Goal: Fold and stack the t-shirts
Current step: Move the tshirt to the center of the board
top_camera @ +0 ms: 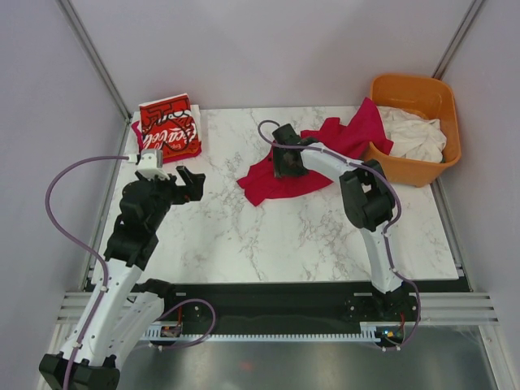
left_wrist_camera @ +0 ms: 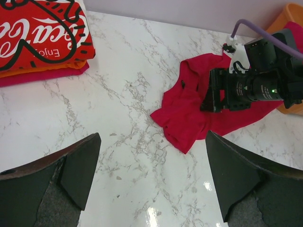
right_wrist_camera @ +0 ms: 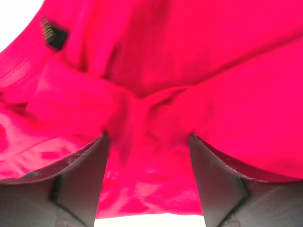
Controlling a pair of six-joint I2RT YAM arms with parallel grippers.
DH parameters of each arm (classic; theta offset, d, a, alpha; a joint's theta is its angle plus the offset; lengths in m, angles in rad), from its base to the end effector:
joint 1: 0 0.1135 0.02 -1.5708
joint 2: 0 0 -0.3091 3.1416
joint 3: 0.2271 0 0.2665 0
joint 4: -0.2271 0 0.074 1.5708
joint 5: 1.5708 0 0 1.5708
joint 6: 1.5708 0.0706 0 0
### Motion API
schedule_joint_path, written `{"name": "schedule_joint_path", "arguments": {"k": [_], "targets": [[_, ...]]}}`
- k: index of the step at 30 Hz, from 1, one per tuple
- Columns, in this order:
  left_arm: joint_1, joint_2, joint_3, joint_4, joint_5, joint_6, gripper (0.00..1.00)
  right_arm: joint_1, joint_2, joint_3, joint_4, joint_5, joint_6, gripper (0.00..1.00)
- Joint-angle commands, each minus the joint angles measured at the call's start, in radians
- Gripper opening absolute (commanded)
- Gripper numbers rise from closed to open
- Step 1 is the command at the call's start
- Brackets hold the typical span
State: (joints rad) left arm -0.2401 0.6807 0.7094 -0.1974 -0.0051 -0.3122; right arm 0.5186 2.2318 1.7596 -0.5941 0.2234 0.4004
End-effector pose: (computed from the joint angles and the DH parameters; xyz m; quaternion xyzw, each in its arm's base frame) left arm 0.1751 -0.0425 0.3512 -0.0292 0.7636 -0.1740 0.6211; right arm 0.4744 0.2528 0.1678 -0.0291 0.9623 0.0133 0.2702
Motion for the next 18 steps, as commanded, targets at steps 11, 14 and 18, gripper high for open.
{"name": "schedule_joint_path", "arguments": {"k": [11,14,18], "targets": [[0.005,0.051,0.061,-0.046,-0.090,-0.039,1.00,0.230,0.098,0.116,0.088,-0.263,0.063,0.00],[0.010,0.057,0.073,-0.066,-0.120,-0.030,1.00,0.294,0.132,0.197,0.096,-0.363,0.075,0.00],[0.010,0.045,0.065,-0.080,-0.170,-0.024,1.00,0.331,0.109,0.209,0.117,-0.433,0.080,0.00]]}}
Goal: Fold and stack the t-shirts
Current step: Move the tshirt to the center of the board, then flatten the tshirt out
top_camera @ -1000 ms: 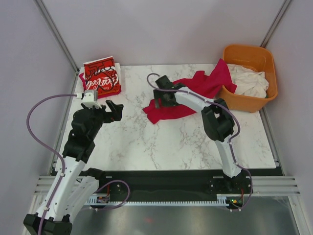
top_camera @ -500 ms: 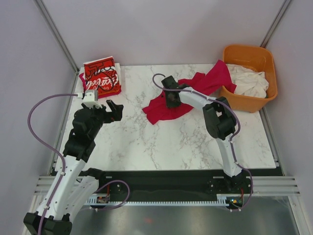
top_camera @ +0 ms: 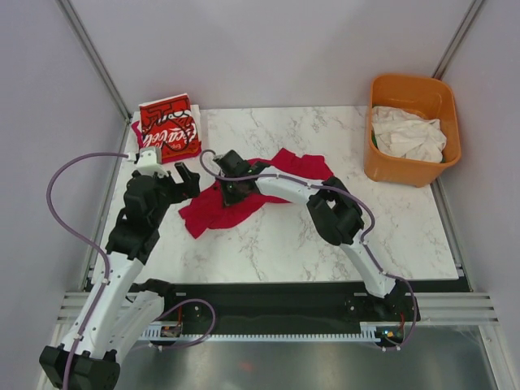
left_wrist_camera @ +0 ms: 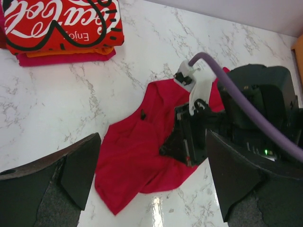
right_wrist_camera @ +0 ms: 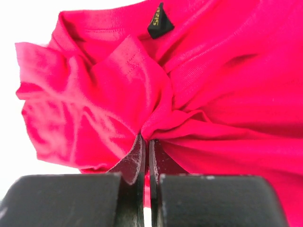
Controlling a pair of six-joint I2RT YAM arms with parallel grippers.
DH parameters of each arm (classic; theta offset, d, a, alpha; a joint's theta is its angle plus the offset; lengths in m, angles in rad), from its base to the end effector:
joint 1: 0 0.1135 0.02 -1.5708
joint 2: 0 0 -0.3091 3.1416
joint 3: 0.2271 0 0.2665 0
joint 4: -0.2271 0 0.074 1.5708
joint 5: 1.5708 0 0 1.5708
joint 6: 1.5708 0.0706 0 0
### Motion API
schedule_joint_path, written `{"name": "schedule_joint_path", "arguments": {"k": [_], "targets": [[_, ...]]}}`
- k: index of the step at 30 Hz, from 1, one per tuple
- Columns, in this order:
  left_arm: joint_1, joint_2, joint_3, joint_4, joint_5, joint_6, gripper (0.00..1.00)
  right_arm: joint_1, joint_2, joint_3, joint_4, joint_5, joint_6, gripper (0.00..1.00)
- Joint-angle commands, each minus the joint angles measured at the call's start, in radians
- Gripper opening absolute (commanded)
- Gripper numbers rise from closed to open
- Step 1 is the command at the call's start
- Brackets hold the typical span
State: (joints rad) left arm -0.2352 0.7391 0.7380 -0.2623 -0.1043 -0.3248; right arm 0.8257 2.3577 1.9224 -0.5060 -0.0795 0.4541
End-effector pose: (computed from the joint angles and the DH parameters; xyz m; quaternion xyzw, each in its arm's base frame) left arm 0.1870 -0.0373 0.3439 -0.0672 0.7905 -0.1281 0.5951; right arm 0.3923 0.4335 0.1599 -0.1876 0.9315 0.2150 0.2256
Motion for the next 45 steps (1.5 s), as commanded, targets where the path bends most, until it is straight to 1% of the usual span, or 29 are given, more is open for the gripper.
{"name": "schedule_joint_path", "arguments": {"k": [1,2,4,5,6,7,8,10,11,12,13,15,16,18,19,20,22,27,31,34,37,38,41,43,45], "targets": [[0.005,-0.015,0.037,-0.017,-0.077,-0.013,1.00,0.026,-0.038,0.037,0.034,-0.138,0.024,0.00],[0.005,-0.009,0.037,-0.020,-0.077,-0.013,1.00,0.026,-0.050,0.017,0.034,-0.143,0.018,0.11],[0.005,0.000,0.040,-0.023,-0.071,-0.016,1.00,0.026,-0.115,-0.020,0.026,-0.082,0.002,0.52],[0.005,0.015,0.044,-0.032,-0.061,-0.017,1.00,0.026,-0.144,-0.072,0.017,-0.041,-0.014,0.75],[0.004,0.026,0.047,-0.043,-0.061,-0.035,1.00,0.018,-0.173,-0.101,0.015,0.045,-0.023,0.84],[0.004,0.037,0.050,-0.057,-0.066,-0.055,1.00,0.012,-0.239,-0.129,0.015,0.073,-0.029,0.87],[0.004,0.048,0.054,-0.066,-0.075,-0.075,1.00,-0.002,-0.271,-0.184,0.015,0.098,-0.034,0.89],[0.010,0.091,0.064,-0.129,-0.078,-0.179,1.00,-0.057,-0.366,-0.238,0.017,0.135,-0.041,0.89],[0.011,0.107,0.058,-0.144,-0.048,-0.213,1.00,-0.085,-0.394,-0.285,0.017,0.144,-0.045,0.89],[0.013,0.133,0.048,-0.153,-0.034,-0.270,1.00,-0.141,-0.422,-0.305,0.017,0.155,-0.049,0.89],[0.014,0.150,0.035,-0.166,-0.028,-0.295,1.00,-0.172,-0.461,-0.339,0.018,0.167,-0.064,0.90],[0.033,0.183,-0.017,-0.178,-0.035,-0.363,1.00,-0.235,-0.483,-0.361,0.017,0.155,-0.080,0.90],[0.084,0.216,-0.035,-0.183,-0.017,-0.385,1.00,-0.291,-0.492,-0.365,0.014,0.130,-0.098,0.90],[0.152,0.252,-0.097,-0.183,0.008,-0.408,1.00,-0.344,-0.499,-0.375,0.009,0.124,-0.112,0.89],[0.224,0.288,-0.117,-0.155,0.096,-0.451,1.00,-0.356,-0.500,-0.372,0.011,0.126,-0.115,0.90],[0.255,0.311,-0.146,-0.138,0.150,-0.454,0.99,-0.365,-0.497,-0.367,0.011,0.124,-0.112,0.89],[0.310,0.344,-0.166,-0.108,0.173,-0.458,0.98,-0.385,-0.468,-0.335,0.014,0.110,-0.109,0.89],[0.315,0.373,-0.192,-0.078,0.106,-0.474,0.96,-0.411,-0.413,-0.263,0.009,0.055,-0.095,0.89],[0.316,0.427,-0.190,-0.049,0.060,-0.490,0.92,-0.428,-0.344,-0.174,-0.002,0.020,-0.095,0.89],[0.316,0.474,-0.195,0.000,0.049,-0.497,0.82,-0.445,-0.302,-0.140,-0.002,-0.011,-0.088,0.89],[0.316,0.532,-0.196,0.056,0.043,-0.497,0.58,-0.453,-0.253,-0.109,0.000,-0.043,-0.084,0.88],[0.316,0.546,-0.195,0.070,0.046,-0.494,0.36,-0.453,-0.239,-0.088,0.001,-0.049,-0.084,0.88],[0.316,0.595,-0.189,0.113,0.070,-0.471,0.02,-0.454,-0.189,-0.037,-0.002,-0.074,-0.083,0.88],[0.316,0.580,-0.187,0.113,0.081,-0.474,0.02,-0.454,-0.163,-0.002,-0.020,-0.068,-0.083,0.88],[0.316,0.522,-0.215,0.106,0.142,-0.479,0.02,-0.454,-0.181,-0.008,-0.055,-0.002,-0.084,0.87]]}}
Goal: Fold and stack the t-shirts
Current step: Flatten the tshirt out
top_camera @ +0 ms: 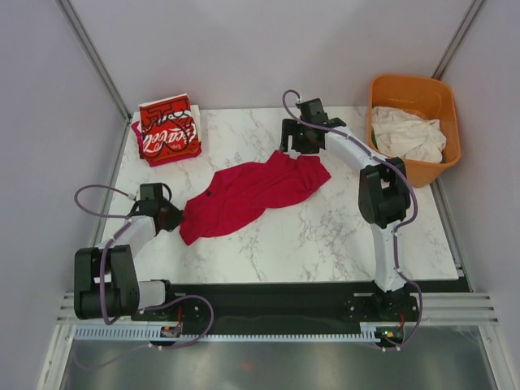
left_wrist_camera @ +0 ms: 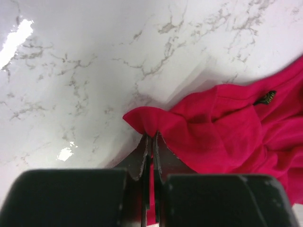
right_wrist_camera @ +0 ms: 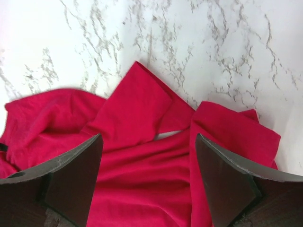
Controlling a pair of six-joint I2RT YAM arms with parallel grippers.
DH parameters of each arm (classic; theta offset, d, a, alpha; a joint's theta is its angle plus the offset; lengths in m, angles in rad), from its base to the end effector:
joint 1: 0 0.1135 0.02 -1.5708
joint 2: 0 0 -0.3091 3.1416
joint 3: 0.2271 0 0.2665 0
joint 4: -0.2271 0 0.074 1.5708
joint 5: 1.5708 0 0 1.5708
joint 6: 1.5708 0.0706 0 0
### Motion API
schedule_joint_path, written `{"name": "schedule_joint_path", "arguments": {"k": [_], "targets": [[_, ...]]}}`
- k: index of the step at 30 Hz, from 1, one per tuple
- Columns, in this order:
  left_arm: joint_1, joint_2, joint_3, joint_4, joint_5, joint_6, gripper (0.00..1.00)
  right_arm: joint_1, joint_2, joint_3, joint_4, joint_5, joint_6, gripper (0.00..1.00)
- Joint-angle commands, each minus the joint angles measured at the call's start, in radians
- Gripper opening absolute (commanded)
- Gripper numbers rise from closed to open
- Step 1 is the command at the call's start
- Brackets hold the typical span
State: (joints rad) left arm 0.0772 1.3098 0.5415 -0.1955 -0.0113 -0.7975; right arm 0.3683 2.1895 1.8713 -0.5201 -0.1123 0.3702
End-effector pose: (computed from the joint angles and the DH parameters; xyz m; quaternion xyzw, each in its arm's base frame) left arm 0.2503 0.0202 0.1561 -0.4057 0.8637 -0.1003 0.2816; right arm 0.5206 0.2094 0.2339 -0.0192 0.9322 0.1779 0.3145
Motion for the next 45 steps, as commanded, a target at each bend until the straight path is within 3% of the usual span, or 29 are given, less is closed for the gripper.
{"name": "schedule_joint_path", "arguments": {"k": [1,4,8,12,15,17,19,22,26,31,35,36,37,38,39,41,45], "targets": [[-0.004,-0.164,-0.026,0.021,0.081,-0.006,0.02,0.004,-0.036,-0.013,-0.043,0.063,0.003,0.87],[-0.112,-0.376,-0.022,-0.157,-0.017,-0.043,0.02,0.004,-0.134,-0.195,0.020,0.172,0.033,0.87],[-0.125,-0.681,-0.021,-0.405,-0.052,-0.086,0.02,0.006,-0.185,-0.329,0.066,0.267,0.030,0.86],[-0.174,-0.794,-0.081,-0.440,-0.022,-0.138,0.02,0.014,-0.131,-0.342,0.072,0.290,0.018,0.82],[-0.182,-0.773,-0.107,-0.438,-0.032,-0.152,0.02,0.030,-0.077,-0.293,0.063,0.322,-0.003,0.75],[-0.182,-0.764,-0.100,-0.433,-0.033,-0.143,0.02,0.037,-0.048,-0.244,0.025,0.362,-0.014,0.55],[-0.182,-0.767,-0.092,-0.433,-0.047,-0.134,0.02,0.040,-0.071,-0.245,0.009,0.404,-0.016,0.20],[-0.182,-0.771,-0.106,-0.417,-0.046,-0.129,0.02,0.046,-0.161,-0.287,0.022,0.448,-0.017,0.02],[-0.182,-0.765,-0.110,-0.398,-0.036,-0.115,0.02,0.044,-0.330,-0.372,0.008,0.430,-0.025,0.00],[-0.182,-0.814,-0.109,-0.397,-0.044,-0.111,0.02,0.043,-0.615,-0.642,-0.012,0.407,0.027,0.00],[-0.182,-0.865,-0.094,-0.397,-0.050,-0.106,0.02,0.037,-0.906,-0.802,-0.095,0.418,0.142,0.05],[-0.180,-0.883,-0.086,-0.403,-0.055,-0.100,0.02,0.032,-0.959,-0.870,-0.110,0.419,0.223,0.21],[-0.182,-0.889,-0.071,-0.404,-0.059,-0.095,0.02,0.034,-1.012,-0.911,-0.127,0.416,0.272,0.50],[-0.182,-0.894,-0.063,-0.406,-0.061,-0.091,0.02,0.032,-1.112,-0.955,-0.124,0.386,0.335,0.93],[-0.182,-0.899,-0.055,-0.409,-0.062,-0.088,0.02,0.032,-1.154,-1.039,-0.117,0.352,0.428,0.98],[-0.180,-0.897,-0.048,-0.412,-0.065,-0.082,0.02,0.032,-1.262,-1.113,-0.097,0.275,0.508,0.98],[-0.182,-0.911,-0.051,-0.417,-0.064,-0.080,0.02,0.040,-1.350,-1.190,-0.023,0.318,0.465,0.98]]}}
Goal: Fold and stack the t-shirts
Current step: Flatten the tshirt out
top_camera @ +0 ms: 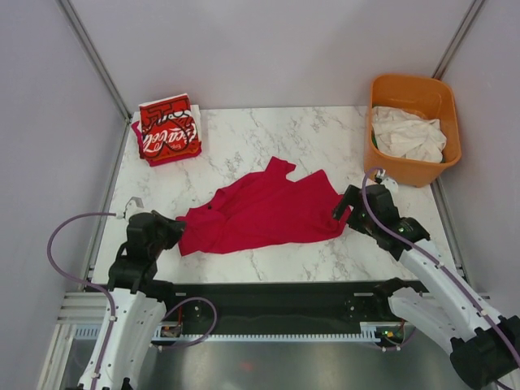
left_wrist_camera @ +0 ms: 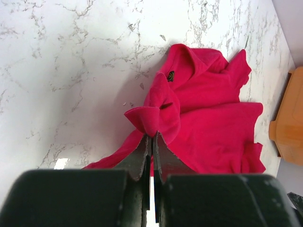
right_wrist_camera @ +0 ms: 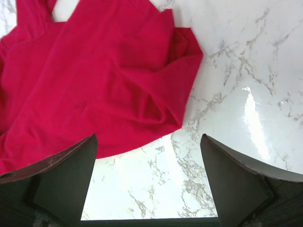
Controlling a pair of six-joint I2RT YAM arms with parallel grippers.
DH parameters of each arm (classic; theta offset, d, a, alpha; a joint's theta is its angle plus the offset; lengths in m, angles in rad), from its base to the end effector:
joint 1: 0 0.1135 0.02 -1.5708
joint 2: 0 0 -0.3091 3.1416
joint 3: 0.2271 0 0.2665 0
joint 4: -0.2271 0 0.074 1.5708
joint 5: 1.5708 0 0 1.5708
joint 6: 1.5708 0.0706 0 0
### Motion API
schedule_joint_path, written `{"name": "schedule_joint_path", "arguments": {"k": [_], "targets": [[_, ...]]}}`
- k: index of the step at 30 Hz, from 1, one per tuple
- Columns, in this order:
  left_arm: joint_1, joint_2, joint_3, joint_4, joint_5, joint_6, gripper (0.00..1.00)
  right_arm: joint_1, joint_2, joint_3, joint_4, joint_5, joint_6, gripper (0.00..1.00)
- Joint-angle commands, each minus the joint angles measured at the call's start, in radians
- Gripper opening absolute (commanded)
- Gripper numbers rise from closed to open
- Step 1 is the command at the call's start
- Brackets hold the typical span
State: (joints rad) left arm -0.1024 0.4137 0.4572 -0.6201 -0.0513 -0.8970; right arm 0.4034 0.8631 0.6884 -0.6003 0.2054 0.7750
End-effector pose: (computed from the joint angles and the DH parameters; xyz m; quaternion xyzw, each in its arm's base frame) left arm 0.1147 -0.0081 0.2302 -0.3513 0.8055 -0.2086 0.4292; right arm 0.1780 0.0603 0.2622 0.2085 0.8939 0.1356 0.3730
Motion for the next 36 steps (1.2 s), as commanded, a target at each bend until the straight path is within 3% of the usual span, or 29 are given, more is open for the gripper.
{"name": "schedule_joint_path", "arguments": {"k": [1,6,11,14,25,28,29,32,36], "targets": [[-0.002,-0.016,0.032,0.010,-0.015,0.023,0.02,0.005,-0.003,0.020,0.068,0.008,-0.007,0.98],[0.000,-0.001,0.031,0.013,-0.021,0.027,0.02,0.055,0.302,0.235,0.048,0.086,-0.126,0.98],[-0.002,-0.013,0.031,0.014,-0.015,0.029,0.02,0.058,0.515,0.315,0.117,0.101,-0.174,0.82],[-0.002,-0.009,0.031,0.014,-0.016,0.030,0.02,0.064,0.637,0.381,0.125,0.104,-0.204,0.82],[-0.002,-0.001,0.023,0.022,-0.025,0.030,0.02,0.087,0.865,0.405,0.206,0.095,-0.272,0.62],[-0.002,0.004,0.023,0.023,-0.032,0.032,0.02,0.087,0.901,0.416,0.209,0.095,-0.286,0.42],[-0.002,0.002,0.026,0.023,-0.032,0.033,0.02,0.087,0.906,0.415,0.208,0.098,-0.286,0.29],[-0.002,0.000,0.029,0.023,-0.038,0.036,0.02,0.087,0.880,0.401,0.203,0.121,-0.283,0.03],[-0.002,0.000,0.064,0.020,-0.047,0.075,0.02,0.087,0.794,0.422,0.154,0.166,-0.299,0.00]]}}
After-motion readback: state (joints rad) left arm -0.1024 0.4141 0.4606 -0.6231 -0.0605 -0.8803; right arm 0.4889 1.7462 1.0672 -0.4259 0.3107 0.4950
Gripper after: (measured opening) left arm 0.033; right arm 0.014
